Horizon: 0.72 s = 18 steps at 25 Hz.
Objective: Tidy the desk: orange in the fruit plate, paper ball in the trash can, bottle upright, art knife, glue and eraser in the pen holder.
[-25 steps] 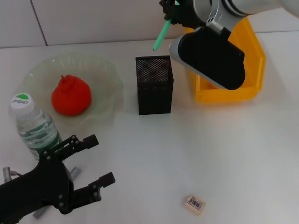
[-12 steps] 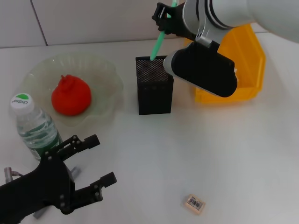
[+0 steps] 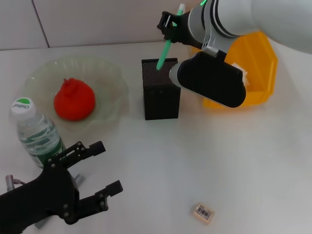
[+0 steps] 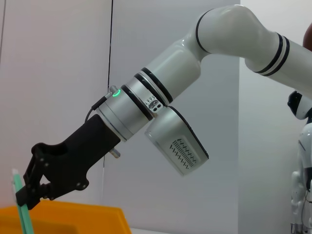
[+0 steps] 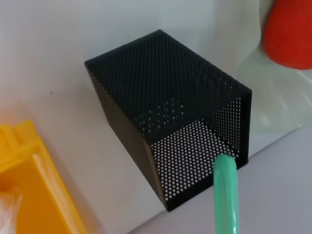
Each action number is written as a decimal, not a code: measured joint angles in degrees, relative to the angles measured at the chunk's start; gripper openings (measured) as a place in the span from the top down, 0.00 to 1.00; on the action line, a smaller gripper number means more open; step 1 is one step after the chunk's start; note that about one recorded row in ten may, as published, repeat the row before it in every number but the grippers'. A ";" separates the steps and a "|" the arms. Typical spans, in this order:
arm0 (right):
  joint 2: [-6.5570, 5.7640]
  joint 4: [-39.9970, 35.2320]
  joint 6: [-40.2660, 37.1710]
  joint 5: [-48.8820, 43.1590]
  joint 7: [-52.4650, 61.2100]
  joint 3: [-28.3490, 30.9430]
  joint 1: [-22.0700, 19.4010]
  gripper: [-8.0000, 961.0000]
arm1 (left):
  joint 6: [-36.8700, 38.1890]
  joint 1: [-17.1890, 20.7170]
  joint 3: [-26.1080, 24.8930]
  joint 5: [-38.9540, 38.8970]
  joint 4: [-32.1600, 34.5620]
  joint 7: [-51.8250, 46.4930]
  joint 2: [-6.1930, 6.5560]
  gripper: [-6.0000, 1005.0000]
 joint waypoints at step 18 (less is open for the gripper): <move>0.52 3.47 0.74 0.01 -0.01 -2.00 1.72 0.91 | -0.29 0.18 -0.02 0.01 -0.59 0.06 -0.10 0.19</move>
